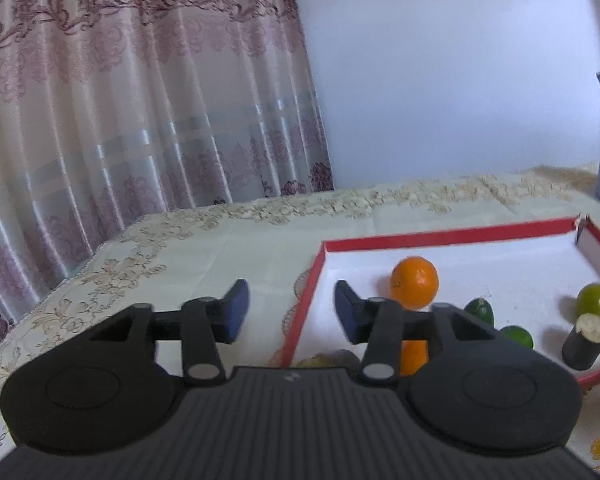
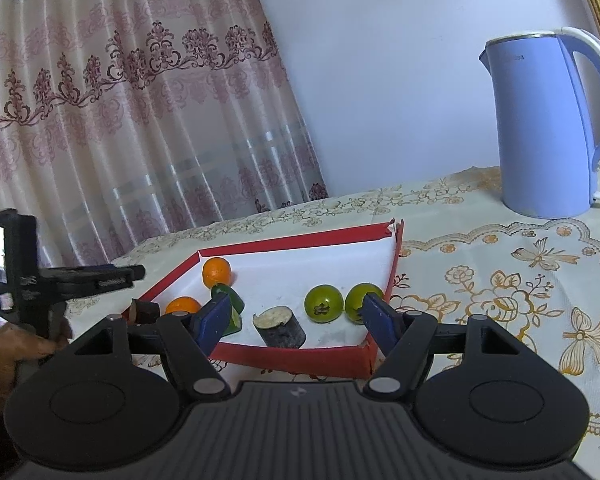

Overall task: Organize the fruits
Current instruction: 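Lift the left gripper away from the tray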

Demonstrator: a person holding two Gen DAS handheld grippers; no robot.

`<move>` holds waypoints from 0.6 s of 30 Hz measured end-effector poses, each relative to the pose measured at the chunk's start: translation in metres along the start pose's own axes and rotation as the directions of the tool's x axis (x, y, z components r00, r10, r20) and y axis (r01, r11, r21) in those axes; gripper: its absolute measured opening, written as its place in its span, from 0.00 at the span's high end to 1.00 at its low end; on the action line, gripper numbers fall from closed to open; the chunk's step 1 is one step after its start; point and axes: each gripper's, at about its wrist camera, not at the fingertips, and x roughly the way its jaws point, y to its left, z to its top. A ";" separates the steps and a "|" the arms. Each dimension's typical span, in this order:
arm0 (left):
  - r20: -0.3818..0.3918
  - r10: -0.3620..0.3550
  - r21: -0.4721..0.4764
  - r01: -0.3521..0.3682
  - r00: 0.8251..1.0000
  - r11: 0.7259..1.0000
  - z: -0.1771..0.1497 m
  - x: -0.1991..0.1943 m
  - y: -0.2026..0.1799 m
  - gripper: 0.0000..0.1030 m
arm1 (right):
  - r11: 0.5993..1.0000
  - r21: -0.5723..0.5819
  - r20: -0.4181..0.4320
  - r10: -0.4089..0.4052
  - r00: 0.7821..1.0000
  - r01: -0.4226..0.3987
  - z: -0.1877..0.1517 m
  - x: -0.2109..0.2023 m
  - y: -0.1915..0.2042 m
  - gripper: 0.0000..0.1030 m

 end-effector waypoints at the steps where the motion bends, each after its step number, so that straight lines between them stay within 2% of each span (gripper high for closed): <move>1: 0.015 0.007 -0.007 -0.007 1.000 1.000 0.000 -0.007 0.004 0.39 | 1.000 0.000 0.000 -0.001 1.000 0.001 0.000 0.000 0.000 0.30; 2: 0.032 0.019 -0.010 -0.018 0.999 1.000 0.000 -0.013 0.007 0.31 | 1.000 0.000 0.000 -0.002 1.000 0.002 0.000 0.000 0.000 0.30; 6: 0.068 0.046 -0.032 -0.044 0.997 0.999 -0.005 -0.040 0.025 0.23 | 1.000 -0.001 0.003 -0.008 1.000 0.008 -0.001 0.000 0.000 0.30; 8: 0.075 0.071 -0.049 -0.067 0.995 0.997 -0.011 -0.052 0.037 0.11 | 1.000 -0.001 0.003 -0.009 1.000 0.009 -0.002 0.000 0.001 0.30; 11: 0.089 0.113 -0.078 -0.106 0.990 0.991 -0.024 -0.066 0.056 0.04 | 1.000 -0.013 0.000 0.001 1.000 -0.001 -0.003 0.000 0.003 0.30; 14: 0.086 0.144 -0.104 -0.135 0.986 0.985 -0.036 -0.074 0.073 0.00 | 0.999 -0.041 -0.010 0.017 1.000 -0.018 -0.006 0.001 0.011 0.30; 18: 0.060 0.162 -0.164 -0.150 0.985 0.975 -0.054 -0.074 0.097 0.00 | 0.995 -0.082 -0.048 0.049 0.998 -0.053 -0.012 0.005 0.029 0.30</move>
